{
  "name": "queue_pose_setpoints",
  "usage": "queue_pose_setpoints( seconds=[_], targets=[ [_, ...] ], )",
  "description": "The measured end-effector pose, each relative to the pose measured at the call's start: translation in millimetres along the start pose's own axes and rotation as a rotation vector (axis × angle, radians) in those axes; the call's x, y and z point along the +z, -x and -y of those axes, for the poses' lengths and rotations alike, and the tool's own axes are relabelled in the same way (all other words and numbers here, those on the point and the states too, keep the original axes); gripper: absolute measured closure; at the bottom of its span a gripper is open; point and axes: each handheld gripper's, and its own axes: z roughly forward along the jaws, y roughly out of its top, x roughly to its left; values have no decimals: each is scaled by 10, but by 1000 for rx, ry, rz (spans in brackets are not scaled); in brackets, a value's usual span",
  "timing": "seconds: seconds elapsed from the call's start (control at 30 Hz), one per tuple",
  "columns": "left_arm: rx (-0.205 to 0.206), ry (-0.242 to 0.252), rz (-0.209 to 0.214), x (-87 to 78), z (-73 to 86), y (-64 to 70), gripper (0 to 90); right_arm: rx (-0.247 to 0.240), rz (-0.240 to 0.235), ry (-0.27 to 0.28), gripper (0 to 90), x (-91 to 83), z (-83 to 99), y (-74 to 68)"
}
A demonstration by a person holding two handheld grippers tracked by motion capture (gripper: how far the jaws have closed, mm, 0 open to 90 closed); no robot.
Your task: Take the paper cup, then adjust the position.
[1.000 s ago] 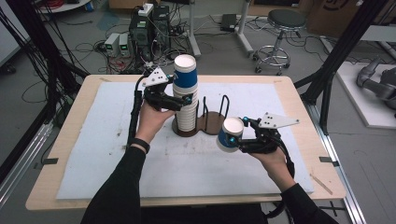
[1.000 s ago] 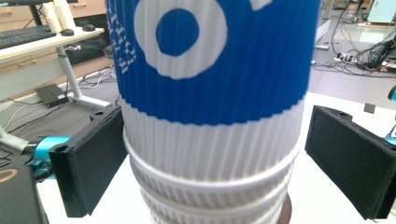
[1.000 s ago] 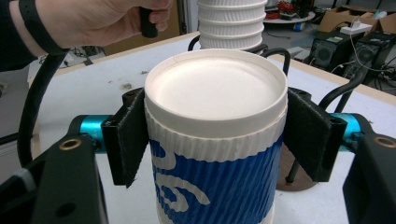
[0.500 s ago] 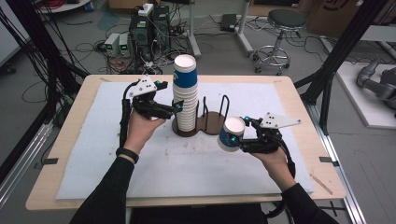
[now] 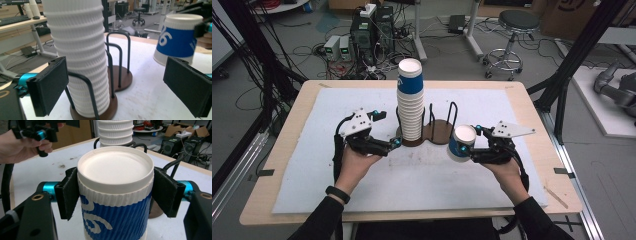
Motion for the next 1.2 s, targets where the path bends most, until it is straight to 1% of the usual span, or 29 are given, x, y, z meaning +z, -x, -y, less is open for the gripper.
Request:
queue_pose_setpoints(
  seconds=[0.03, 0.07, 0.1, 0.13, 0.17, 0.2, 0.27, 0.33, 0.43, 0.47, 0.53, 0.6, 0.63, 0.67, 0.7, 0.73, 0.77, 0.9, 0.93, 0.97, 1.1, 1.2],
  targets=[
    [0, 0, 0, 0, 0, 0, 61, 0, 2, -1, 286, -2, 5, 2],
    [-12, 3, -3, -36, 71, 51, 61, 2, 3, -1, 286, -5, 14, 5],
    [-12, 3, -3, -36, 71, 51, 61, 3, 4, -2, 286, -5, 21, 12],
    [-16, 2, -4, -73, 134, 95, 61, 3, 6, -4, 286, -7, 27, 16],
    [-16, 2, -4, -73, 134, 95, 61, 4, 9, -2, 286, -9, 32, 21],
    [-15, -5, -12, -107, 200, 143, 61, 8, 10, -2, 286, -11, 35, 22],
    [-2, -21, -18, -131, 252, 184, 61, 8, 10, 1, 286, -16, 34, 27],
    [15, -34, -19, -142, 276, 211, 61, 10, 11, 7, 286, -16, 32, 26],
    [5, -25, -16, -149, 290, 236, 61, 13, 8, 8, 286, -8, 28, 25],
    [10, -20, -6, -150, 289, 261, 61, 9, 9, 9, 286, -8, 24, 21],
    [11, -16, -2, -145, 286, 272, 61, 9, 4, 13, 286, -9, 15, 12],
    [5, -1, 21, -89, 268, 304, 61, 9, 0, 18, 286, -4, 4, 7],
    [5, -1, 21, -89, 268, 304, 61, 2, 3, 20, 286, -2, 2, 5],
    [1, -9, 44, -37, 274, 334, 61, 6, -3, 17, 286, -1, 1, -3],
    [1, -9, 44, -37, 274, 334, 61, 6, -3, 17, 286, -1, 1, -3],
    [-1, -11, 77, 12, 282, 370, 61, 2, -3, 20, 286, 3, 0, -11],
    [-1, -11, 77, 12, 282, 370, 61, -1, -7, 24, 286, 6, -2, -12],
    [-2, -15, 128, 94, 286, 442, 61, 2, -22, 26, 286, 14, -7, -23],
    [-15, -19, 159, 135, 290, 463, 61, 3, -37, 32, 286, 25, -8, -24],
    [-15, -19, 159, 135, 290, 463, 61, 5, -44, 32, 286, 31, -8, -28],
    [-42, -25, 202, 232, 293, 504, 61, 8, -77, 39, 286, 57, -8, -52],
    [-56, -29, 217, 274, 293, 525, 61, 11, -99, 42, 286, 71, -9, -72]
  ],
)
